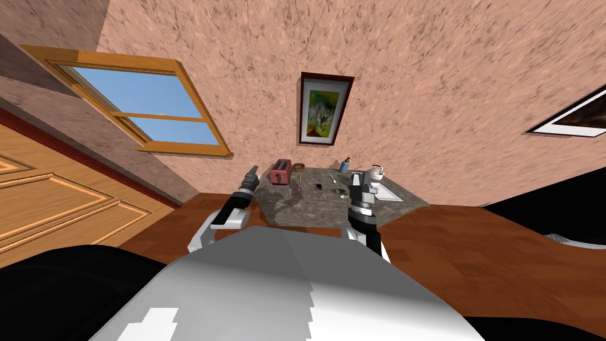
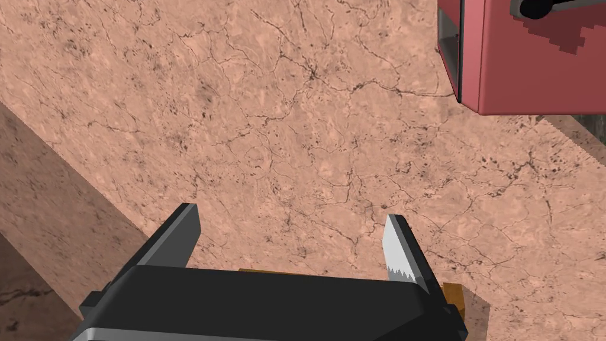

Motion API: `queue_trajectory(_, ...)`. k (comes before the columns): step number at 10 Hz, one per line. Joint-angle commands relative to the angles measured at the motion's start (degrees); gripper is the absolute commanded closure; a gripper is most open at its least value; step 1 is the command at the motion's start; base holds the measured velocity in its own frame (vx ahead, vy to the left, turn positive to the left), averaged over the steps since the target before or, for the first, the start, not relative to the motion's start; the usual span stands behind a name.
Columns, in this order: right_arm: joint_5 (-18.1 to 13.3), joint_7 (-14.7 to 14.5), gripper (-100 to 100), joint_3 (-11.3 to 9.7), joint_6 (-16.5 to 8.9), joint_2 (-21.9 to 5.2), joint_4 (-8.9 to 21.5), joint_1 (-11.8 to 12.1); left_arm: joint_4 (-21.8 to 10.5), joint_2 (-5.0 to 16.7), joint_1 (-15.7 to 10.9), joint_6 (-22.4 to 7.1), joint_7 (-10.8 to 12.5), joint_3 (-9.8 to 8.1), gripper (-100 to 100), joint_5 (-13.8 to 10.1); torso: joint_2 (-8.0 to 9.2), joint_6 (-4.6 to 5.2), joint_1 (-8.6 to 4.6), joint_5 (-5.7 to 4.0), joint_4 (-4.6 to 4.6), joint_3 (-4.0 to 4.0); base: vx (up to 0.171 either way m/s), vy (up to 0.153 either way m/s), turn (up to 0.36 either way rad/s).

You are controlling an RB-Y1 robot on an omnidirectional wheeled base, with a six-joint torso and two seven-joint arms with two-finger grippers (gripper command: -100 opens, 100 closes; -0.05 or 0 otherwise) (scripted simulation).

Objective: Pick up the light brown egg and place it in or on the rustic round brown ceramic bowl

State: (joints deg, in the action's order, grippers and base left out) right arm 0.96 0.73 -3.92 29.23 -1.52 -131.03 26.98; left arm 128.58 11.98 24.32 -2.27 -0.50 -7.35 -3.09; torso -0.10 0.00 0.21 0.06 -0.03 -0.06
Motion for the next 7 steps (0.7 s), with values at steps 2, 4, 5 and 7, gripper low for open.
queue_trajectory(2,0.0,0.0,0,0.0,0.0,0.0,0.0,0.0,-0.7,0.3,-0.8,-4.6,0.5,-1.44,-100,-0.6,-0.02,-0.01,0.02,0.00,0.00,-0.01,0.032,0.054,0.032)
queue_trajectory(4,0.0,0.0,0,0.0,0.0,0.0,0.0,0.0,-1.2,0.6,-1.7,-7.4,0.9,-2.77,-100,-1.2,0.05,0.00,-0.10,-0.02,0.01,0.03,0.013,0.029,0.024)
queue_trajectory(5,0.0,0.0,0,0.0,0.0,0.0,0.0,0.0,-1.2,0.6,-1.7,-8.8,0.9,-2.77,-100,-1.2,0.04,-0.01,-0.07,-0.02,0.01,0.03,0.021,0.036,0.020)
queue_trajectory(7,0.0,0.0,0,0.0,0.0,0.0,0.0,0.0,-1.8,0.8,-2.6,-11.4,1.2,-4.08,-100,-1.8,0.06,0.01,-0.14,-0.03,0.01,0.03,0.019,0.025,0.015)
